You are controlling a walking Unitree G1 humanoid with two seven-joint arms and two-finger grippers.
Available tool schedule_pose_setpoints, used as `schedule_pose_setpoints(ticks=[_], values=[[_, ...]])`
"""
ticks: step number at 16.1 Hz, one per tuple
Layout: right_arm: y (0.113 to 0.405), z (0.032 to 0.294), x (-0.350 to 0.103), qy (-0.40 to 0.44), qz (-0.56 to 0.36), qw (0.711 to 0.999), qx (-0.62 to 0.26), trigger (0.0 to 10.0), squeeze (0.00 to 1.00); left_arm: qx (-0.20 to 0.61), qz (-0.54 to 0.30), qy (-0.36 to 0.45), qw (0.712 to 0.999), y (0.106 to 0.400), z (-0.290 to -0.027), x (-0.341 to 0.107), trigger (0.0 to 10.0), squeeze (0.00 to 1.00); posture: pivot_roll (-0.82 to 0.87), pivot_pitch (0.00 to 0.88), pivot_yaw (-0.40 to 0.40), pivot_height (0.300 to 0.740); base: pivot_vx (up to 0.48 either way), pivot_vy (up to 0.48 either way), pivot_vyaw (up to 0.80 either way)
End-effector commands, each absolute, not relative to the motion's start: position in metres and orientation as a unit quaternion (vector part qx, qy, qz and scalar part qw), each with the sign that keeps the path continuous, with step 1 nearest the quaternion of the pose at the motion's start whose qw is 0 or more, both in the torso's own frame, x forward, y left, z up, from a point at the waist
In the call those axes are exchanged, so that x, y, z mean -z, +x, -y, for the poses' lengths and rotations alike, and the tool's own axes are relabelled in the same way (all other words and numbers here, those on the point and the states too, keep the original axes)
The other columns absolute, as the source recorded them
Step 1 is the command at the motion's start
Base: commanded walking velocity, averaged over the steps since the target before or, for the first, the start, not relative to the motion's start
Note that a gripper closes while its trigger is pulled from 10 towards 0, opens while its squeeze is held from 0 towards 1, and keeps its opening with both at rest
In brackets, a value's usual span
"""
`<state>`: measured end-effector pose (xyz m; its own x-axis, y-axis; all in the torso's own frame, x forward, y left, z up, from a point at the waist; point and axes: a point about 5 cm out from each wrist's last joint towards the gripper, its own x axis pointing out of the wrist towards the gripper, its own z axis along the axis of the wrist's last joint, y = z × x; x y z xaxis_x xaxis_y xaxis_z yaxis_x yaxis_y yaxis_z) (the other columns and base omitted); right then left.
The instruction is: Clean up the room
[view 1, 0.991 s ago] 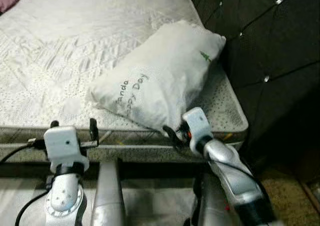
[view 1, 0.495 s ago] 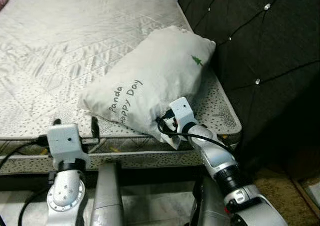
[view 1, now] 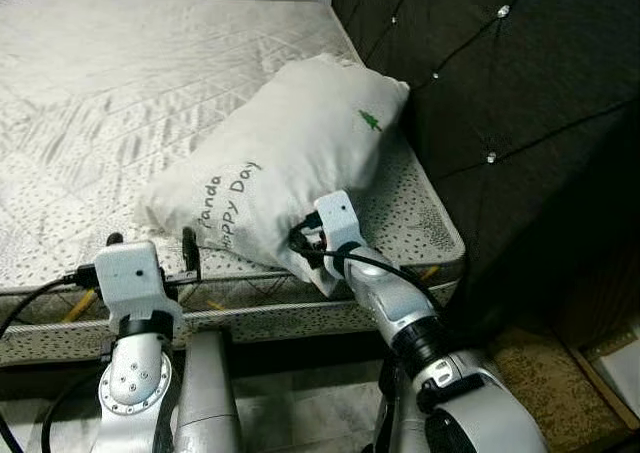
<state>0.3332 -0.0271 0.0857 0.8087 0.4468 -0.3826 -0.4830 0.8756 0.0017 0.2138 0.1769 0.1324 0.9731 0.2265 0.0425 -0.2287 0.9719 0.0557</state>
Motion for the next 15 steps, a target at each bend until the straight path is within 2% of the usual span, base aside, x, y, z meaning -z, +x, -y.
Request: schedule_pose_setpoints(ticks=[1, 8, 12, 14, 15], values=[[0.336, 0.021, -0.089, -0.031, -0.189, 0.951, -0.244, 0.0, 0.0, -0.117, 0.018, 0.027, 0.993, 0.216, -0.177, -0.131, 10.0, 0.0, 0.07, 0.0, -0.089, 0.515, 0.0, 0.0, 0.0], [0.337, 0.027, -0.081, -0.034, -0.198, 0.948, -0.245, 0.0, 0.0, -0.118, 0.014, 0.023, 0.993, 0.214, -0.174, -0.128, 10.0, 0.0, 0.08, 0.0, -0.104, 0.515, 0.0, 0.0, 0.0], [0.347, 0.039, -0.086, -0.054, -0.189, 0.952, -0.236, 0.0, 0.0, -0.12, 0.011, 0.02, 0.992, 0.214, -0.173, -0.126, 10.0, 0.0, 0.07, 0.0, -0.111, 0.515, 0.0, 0.0, 0.0], [0.375, 0.079, -0.11, -0.083, -0.158, 0.966, -0.187, 0.0, 0.0, -0.124, 0.012, 0.018, 0.992, 0.216, -0.175, -0.124, 10.0, 0.0, 0.07, 0.0, -0.112, 0.515, 0.0, 0.0, 0.0], [0.379, 0.085, -0.115, -0.086, -0.152, 0.968, -0.178, 0.0, 0.0, -0.124, 0.012, 0.018, 0.992, 0.217, -0.175, -0.124, 10.0, 0.0, 0.07, 0.0, -0.112, 0.515, 0.0, 0.0, 0.0]])
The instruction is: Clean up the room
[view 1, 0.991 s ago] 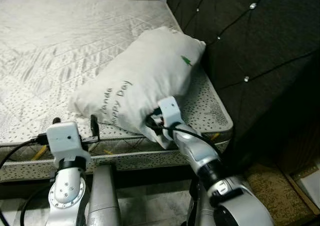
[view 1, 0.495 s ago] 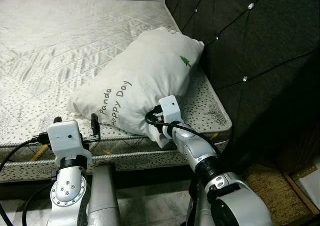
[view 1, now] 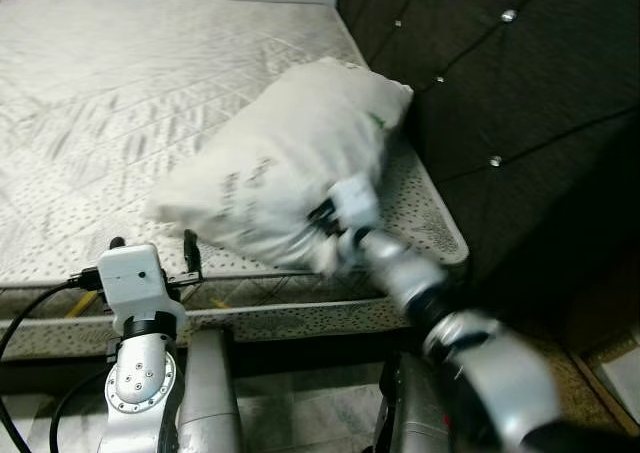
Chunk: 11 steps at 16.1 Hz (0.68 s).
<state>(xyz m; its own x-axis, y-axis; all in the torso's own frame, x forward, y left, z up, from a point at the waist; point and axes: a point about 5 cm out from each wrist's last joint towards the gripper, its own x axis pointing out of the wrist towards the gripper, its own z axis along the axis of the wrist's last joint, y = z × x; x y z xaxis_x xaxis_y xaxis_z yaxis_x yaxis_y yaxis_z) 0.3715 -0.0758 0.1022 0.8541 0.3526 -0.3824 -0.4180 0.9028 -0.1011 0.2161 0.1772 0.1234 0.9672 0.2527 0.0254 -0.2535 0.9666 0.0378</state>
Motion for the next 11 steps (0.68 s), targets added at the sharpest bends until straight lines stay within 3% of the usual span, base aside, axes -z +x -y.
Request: schedule_pose_setpoints(ticks=[1, 7, 11], values=[[0.396, 0.114, -0.144, -0.104, -0.119, 0.977, -0.14, 0.0, 0.0, -0.124, 0.019, 0.018, 0.992, 0.222, -0.176, -0.125, 10.0, 0.0, 0.07, 0.0, -0.113, 0.515, 0.0, 0.0, 0.0], [0.423, 0.174, -0.235, -0.143, -0.008, 0.989, -0.049, 0.0, 0.0, -0.128, 0.042, 0.018, 0.991, 0.24, -0.179, -0.128, 10.0, 0.0, 0.07, 0.0, -0.109, 0.515, 0.0, 0.0, 0.0], [0.42, 0.199, -0.242, -0.138, 0.017, 0.99, -0.028, 0.0, 0.0, -0.124, 0.053, 0.023, 0.991, 0.252, -0.183, -0.13, 10.0, 0.0, 0.06, 0.0, -0.091, 0.515, 0.0, 0.0, 0.0]])
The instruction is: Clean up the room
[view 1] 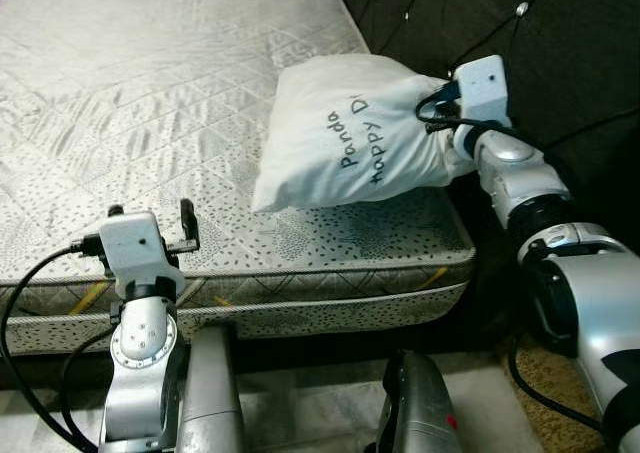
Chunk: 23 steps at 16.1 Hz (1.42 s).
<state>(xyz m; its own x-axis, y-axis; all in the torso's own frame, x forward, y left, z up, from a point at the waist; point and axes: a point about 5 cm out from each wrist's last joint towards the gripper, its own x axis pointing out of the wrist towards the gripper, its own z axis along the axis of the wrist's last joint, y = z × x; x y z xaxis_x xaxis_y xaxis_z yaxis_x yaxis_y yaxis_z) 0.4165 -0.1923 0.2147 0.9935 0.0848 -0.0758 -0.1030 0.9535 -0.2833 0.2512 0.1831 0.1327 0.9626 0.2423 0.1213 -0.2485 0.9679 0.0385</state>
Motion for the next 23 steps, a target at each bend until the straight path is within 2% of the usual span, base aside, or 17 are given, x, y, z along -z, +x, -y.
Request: schedule_pose_setpoints(ticks=[1, 4, 6, 8, 10, 13, 14, 17, 18, 20, 21, 23], values=[[0.416, 0.205, -0.23, -0.139, 0.011, 0.99, -0.032, 0.0, 0.0, -0.122, 0.053, 0.024, 0.991, 0.253, -0.182, -0.13, 10.0, 0.0, 0.06, 0.0, -0.088, 0.515, 0.0, 0.0, 0.0], [0.396, 0.223, -0.179, -0.127, -0.011, 0.992, -0.026, 0.0, 0.0, -0.111, 0.045, 0.024, 0.993, 0.254, -0.18, -0.124, 10.0, 0.0, 0.03, 0.0, -0.055, 0.515, 0.0, 0.0, 0.0], [0.375, 0.227, -0.142, -0.092, -0.019, 0.995, -0.019, 0.0, 0.0, -0.095, 0.045, 0.022, 0.994, 0.258, -0.175, -0.123, 10.0, 0.0, 0.01, 0.0, -0.031, 0.515, 0.0, 0.0, 0.0], [0.357, 0.216, -0.123, -0.068, -0.009, 0.997, -0.021, 0.0, 0.0, -0.091, 0.046, 0.023, 0.995, 0.26, -0.175, -0.123, 10.0, 0.0, 0.0, 0.0, -0.021, 0.515, 0.0, 0.0, 0.0], [0.335, 0.189, -0.113, -0.047, 0.014, 0.998, -0.045, 0.0, 0.0, -0.086, 0.048, 0.024, 0.995, 0.263, -0.175, -0.123, 10.0, 0.0, -0.02, 0.0, -0.01, 0.515, 0.0, 0.0, 0.0], [0.322, 0.158, -0.107, -0.032, 0.014, 0.996, -0.084, 0.0, 0.0, -0.083, 0.049, 0.023, 0.995, 0.264, -0.173, -0.123, 10.0, 0.0, -0.02, 0.0, -0.01, 0.515, 0.0, 0.0, 0.0], [0.327, 0.15, -0.107, -0.04, 0.011, 0.994, -0.104, 0.0, 0.0, -0.082, 0.049, 0.022, 0.995, 0.263, -0.171, -0.123, 10.0, 0.0, -0.01, 0.0, -0.016, 0.515, 0.0, 0.0, 0.0], [0.354, 0.15, -0.12, -0.077, 0.005, 0.988, -0.135, 0.0, 0.0, -0.089, 0.048, 0.02, 0.995, 0.262, -0.172, -0.122, 10.0, 0.0, 0.0, 0.0, -0.034, 0.515, 0.0, 0.0, 0.0], [0.374, 0.158, -0.144, -0.102, 0.015, 0.985, -0.136, 0.0, 0.0, -0.093, 0.05, 0.02, 0.994, 0.262, -0.173, -0.122, 10.0, 0.0, 0.01, 0.0, -0.042, 0.515, 0.0, 0.0, 0.0], [0.39, 0.169, -0.167, -0.096, 0.012, 0.988, -0.119, 0.0, 0.0, -0.099, 0.051, 0.021, 0.994, 0.26, -0.175, -0.122, 10.0, 0.0, 0.02, 0.0, -0.051, 0.515, 0.0, 0.0, 0.0], [0.405, 0.192, -0.203, -0.112, 0.023, 0.991, -0.068, 0.0, 0.0, -0.107, 0.051, 0.022, 0.993, 0.259, -0.178, -0.122, 10.0, 0.0, 0.03, 0.0, -0.065, 0.515, 0.0, 0.0, 0.0], [0.409, 0.208, -0.222, -0.111, 0.03, 0.993, -0.032, 0.0, 0.0, -0.111, 0.053, 0.022, 0.992, 0.258, -0.179, -0.122, 10.0, 0.0, 0.04, 0.0, -0.075, 0.515, 0.0, 0.0, 0.0]])
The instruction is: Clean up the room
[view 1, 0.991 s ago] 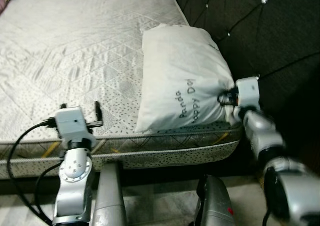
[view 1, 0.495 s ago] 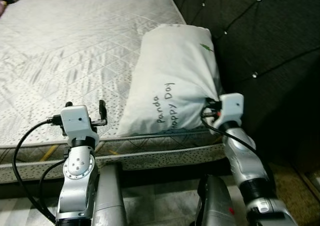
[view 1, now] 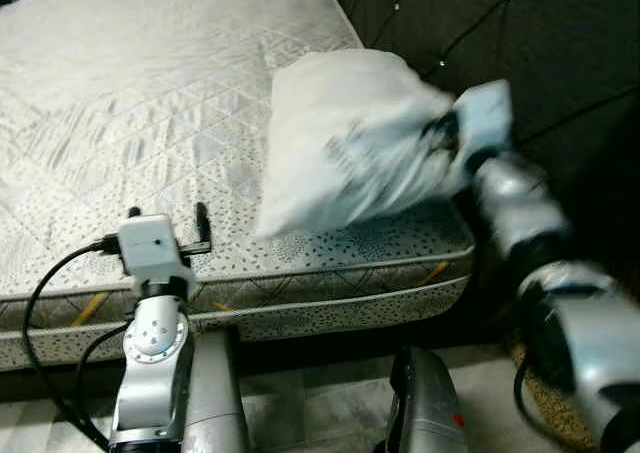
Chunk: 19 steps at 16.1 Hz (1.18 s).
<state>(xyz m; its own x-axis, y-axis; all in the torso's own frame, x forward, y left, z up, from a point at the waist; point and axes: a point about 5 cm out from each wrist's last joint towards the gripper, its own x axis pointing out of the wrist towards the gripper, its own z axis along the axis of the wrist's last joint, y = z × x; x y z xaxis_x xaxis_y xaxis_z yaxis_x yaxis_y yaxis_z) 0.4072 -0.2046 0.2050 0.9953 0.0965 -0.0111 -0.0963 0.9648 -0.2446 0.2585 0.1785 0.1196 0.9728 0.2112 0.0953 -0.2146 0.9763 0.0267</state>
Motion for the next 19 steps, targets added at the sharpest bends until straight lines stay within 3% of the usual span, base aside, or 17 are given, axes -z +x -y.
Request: schedule_pose_setpoints(ticks=[1, 4, 7, 9, 15, 16, 17, 19], values=[[0.411, 0.222, -0.234, -0.113, 0.034, 0.993, -0.003, 0.0, 0.0, -0.115, 0.053, 0.023, 0.992, 0.257, -0.18, -0.122, 10.0, 0.0, 0.05, 0.0, -0.076, 0.515, 0.0, 0.0, 0.0], [0.409, 0.238, -0.235, -0.121, 0.025, 0.992, 0.022, 0.0, 0.0, -0.117, 0.053, 0.024, 0.991, 0.257, -0.181, -0.122, 10.0, 0.0, 0.05, 0.0, -0.08, 0.515, 0.0, 0.0, 0.0], [0.403, 0.231, -0.202, -0.118, -0.005, 0.993, -0.014, 0.0, 0.0, -0.113, 0.05, 0.023, 0.992, 0.256, -0.178, -0.12, 10.0, 0.0, 0.04, 0.0, -0.068, 0.515, 0.0, 0.0, 0.0], [0.391, 0.217, -0.162, -0.117, -0.036, 0.991, -0.055, 10.0, 0.0, -0.105, 0.046, 0.023, 0.993, 0.256, -0.175, -0.119, 10.0, 0.0, 0.03, 0.0, -0.063, 0.515, 0.0, 0.0, 0.0], [0.36, 0.172, -0.097, -0.155, -0.058, 0.977, -0.138, 10.0, 0.0, -0.092, 0.042, 0.017, 0.995, 0.259, -0.17, -0.117, 10.0, 0.0, 0.02, 0.0, -0.056, 0.515, 0.0, 0.0, 0.0], [0.359, 0.168, -0.095, -0.136, -0.064, 0.978, -0.146, 10.0, 0.94, -0.093, 0.041, 0.017, 0.995, 0.259, -0.171, -0.117, 10.0, 0.0, 0.02, 0.0, -0.057, 0.515, 0.0, 0.0, 0.0], [0.358, 0.165, -0.095, -0.116, -0.065, 0.979, -0.156, 10.0, 1.0, -0.094, 0.041, 0.019, 0.995, 0.259, -0.172, -0.117, 10.0, 0.0, 0.02, 0.0, -0.057, 0.515, 0.0, 0.0, 0.0], [0.358, 0.159, -0.098, -0.12, -0.051, 0.979, -0.156, 10.0, 1.0, -0.098, 0.04, 0.021, 0.994, 0.258, -0.173, -0.117, 10.0, 0.0, 0.03, 0.0, -0.066, 0.515, 0.0, 0.0, 0.0]])
